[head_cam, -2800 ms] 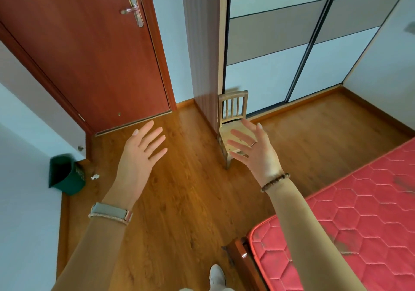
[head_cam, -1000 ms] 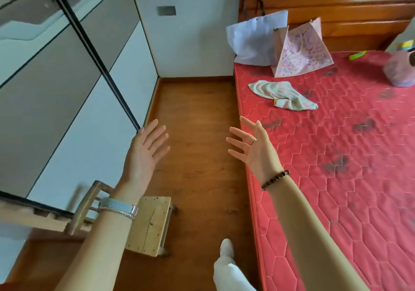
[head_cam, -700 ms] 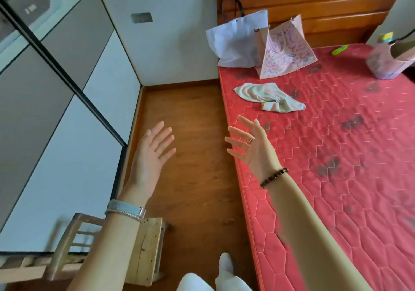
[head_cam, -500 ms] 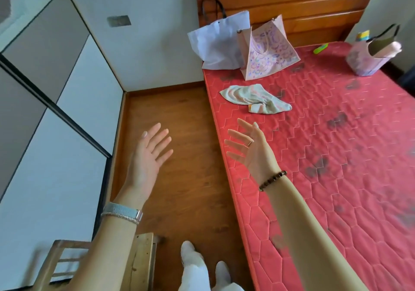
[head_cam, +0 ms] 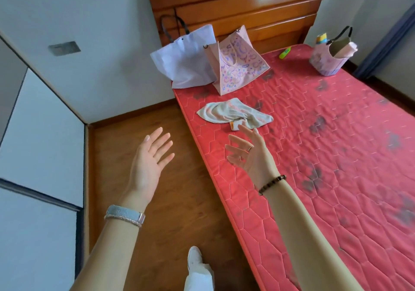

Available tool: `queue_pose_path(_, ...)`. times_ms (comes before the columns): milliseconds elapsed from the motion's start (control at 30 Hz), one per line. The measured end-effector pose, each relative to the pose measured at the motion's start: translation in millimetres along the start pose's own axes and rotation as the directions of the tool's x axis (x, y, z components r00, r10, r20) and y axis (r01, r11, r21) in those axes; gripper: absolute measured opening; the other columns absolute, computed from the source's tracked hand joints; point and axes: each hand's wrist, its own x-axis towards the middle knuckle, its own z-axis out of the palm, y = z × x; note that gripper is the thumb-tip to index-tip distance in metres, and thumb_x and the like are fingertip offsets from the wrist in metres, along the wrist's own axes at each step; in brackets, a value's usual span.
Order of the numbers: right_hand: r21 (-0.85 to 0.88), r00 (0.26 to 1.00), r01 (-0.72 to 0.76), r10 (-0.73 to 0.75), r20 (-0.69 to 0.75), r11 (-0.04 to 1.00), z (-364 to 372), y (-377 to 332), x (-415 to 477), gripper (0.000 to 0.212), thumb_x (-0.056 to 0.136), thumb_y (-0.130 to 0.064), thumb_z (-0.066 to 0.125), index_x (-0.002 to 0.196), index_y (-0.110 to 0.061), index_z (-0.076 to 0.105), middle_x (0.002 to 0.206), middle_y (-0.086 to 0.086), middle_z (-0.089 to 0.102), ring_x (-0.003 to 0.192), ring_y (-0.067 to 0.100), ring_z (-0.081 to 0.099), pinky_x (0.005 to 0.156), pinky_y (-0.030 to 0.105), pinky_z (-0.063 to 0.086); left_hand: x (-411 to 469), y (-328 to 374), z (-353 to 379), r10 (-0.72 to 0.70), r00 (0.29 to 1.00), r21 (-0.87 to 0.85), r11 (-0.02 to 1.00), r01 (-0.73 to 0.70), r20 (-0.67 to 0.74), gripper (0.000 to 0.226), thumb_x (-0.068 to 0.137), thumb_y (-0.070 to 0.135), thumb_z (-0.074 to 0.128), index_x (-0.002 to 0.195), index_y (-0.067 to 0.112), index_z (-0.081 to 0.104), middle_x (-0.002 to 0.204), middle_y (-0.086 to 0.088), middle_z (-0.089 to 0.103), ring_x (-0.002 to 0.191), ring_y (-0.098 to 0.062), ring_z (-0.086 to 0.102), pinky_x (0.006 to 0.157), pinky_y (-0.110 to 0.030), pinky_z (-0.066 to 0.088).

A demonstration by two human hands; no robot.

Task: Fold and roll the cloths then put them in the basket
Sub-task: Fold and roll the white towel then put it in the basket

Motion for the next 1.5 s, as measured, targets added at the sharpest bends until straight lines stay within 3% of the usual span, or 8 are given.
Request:
queue_pose_path(67,0.02,0.999,-0.009,0.01,-0.032,1.0,12.9,-2.1,17.9,0.036,0.099,-0.043,0.052,0.072,-0.056,0.072,0.12,0.006,0.07,0.109,0.029,0.068,0.098,0.049,0.051,24.9,9.4,-4.6,-0.025,0.999,0.013,1.0,0.025,0.021,0.045,0.105,0.046,0.027,0.137,0.028,0.053,0.139,0.003,0.059,0.129,-0.015,0.055,0.112,-0.045,0.039)
queue_pose_path(467,0.135,0.988,0.0,0.02,-0.152,0.991,55.6,-16.9,115.7,0.031,0.099,-0.044,0.052,0.079,-0.053,0.074,0.121,0.008,0.069,0.111,0.029,0.066,0.098,0.049,0.051,148.9,42.7,-31.3,-0.079,0.992,0.084,0.994,0.071,0.093,0.044,0.105,0.045,0.025,0.137,0.029,0.053,0.138,0.005,0.06,0.129,-0.014,0.055,0.112,-0.043,0.039)
queue_pose_path(633,0.133,0.981,-0.006,0.031,-0.193,0.991,61.1,-26.4,167.6,0.012,0.094,-0.04,0.06,0.104,-0.041,0.067,0.117,0.007,0.072,0.11,0.031,0.067,0.098,0.05,0.05,200.4,43.3,-21.7,-0.099,0.99,0.09,0.992,0.09,0.098,0.045,0.107,0.042,0.025,0.139,0.026,0.052,0.138,0.002,0.06,0.128,-0.017,0.056,0.111,-0.045,0.04)
queue_pose_path(767,0.136,0.981,0.009,0.018,-0.193,0.991,60.4,-35.0,209.9,0.032,0.095,-0.044,0.055,0.124,-0.029,0.061,0.116,0.003,0.072,0.113,0.029,0.065,0.094,0.046,0.051,245.2,44.1,-11.6,-0.113,0.987,0.098,0.99,0.102,0.118,0.044,0.106,0.042,0.027,0.139,0.025,0.052,0.136,0.002,0.061,0.127,-0.017,0.057,0.11,-0.046,0.041)
queue_pose_path(933,0.14,0.977,0.038,-0.007,-0.212,0.99,62.4,-58.6,265.3,0.038,0.098,-0.049,0.045,0.123,-0.028,0.064,0.12,0.004,0.07,0.112,0.027,0.066,0.101,0.049,0.047,315.1,53.9,11.0,-0.12,0.982,0.083,0.991,0.109,0.144,0.044,0.106,0.042,0.029,0.139,0.024,0.052,0.135,0.0,0.062,0.126,-0.016,0.058,0.11,-0.047,0.041)
queue_pose_path(1133,0.161,0.969,0.04,0.001,-0.248,0.986,61.7,-103.5,328.2,0.03,0.099,-0.045,0.048,0.116,-0.03,0.067,0.119,0.005,0.071,0.103,0.024,0.07,0.08,0.04,0.055,394.3,67.6,47.3,-0.134,0.978,0.074,0.99,0.123,0.162,0.044,0.105,0.041,0.031,0.14,0.023,0.052,0.137,-0.002,0.061,0.126,-0.017,0.058,0.111,-0.048,0.041)
queue_pose_path(1300,0.144,0.963,0.073,-0.033,-0.268,0.987,53.4,-128.5,372.0,0.039,0.1,-0.05,0.039,0.123,-0.028,0.062,0.124,0.006,0.067,0.116,0.029,0.063,0.092,0.045,0.051,450.8,69.1,71.5,-0.145,0.972,0.068,0.989,0.134,0.186,0.045,0.105,0.041,0.031,0.14,0.022,0.052,0.137,-0.003,0.06,0.127,-0.018,0.057,0.111,-0.047,0.041)
queue_pose_path(1500,0.141,0.939,0.061,-0.009,-0.345,0.988,41.6,-139.8,411.0,0.036,0.098,-0.051,0.044,0.117,-0.031,0.066,0.122,0.007,0.069,0.108,0.028,0.067,0.099,0.048,0.049,504.3,59.1,90.6,-0.182,0.96,0.081,0.982,0.168,0.214,0.045,0.106,0.041,0.031,0.14,0.022,0.052,0.138,-0.003,0.059,0.128,-0.019,0.056,0.108,-0.045,0.043)
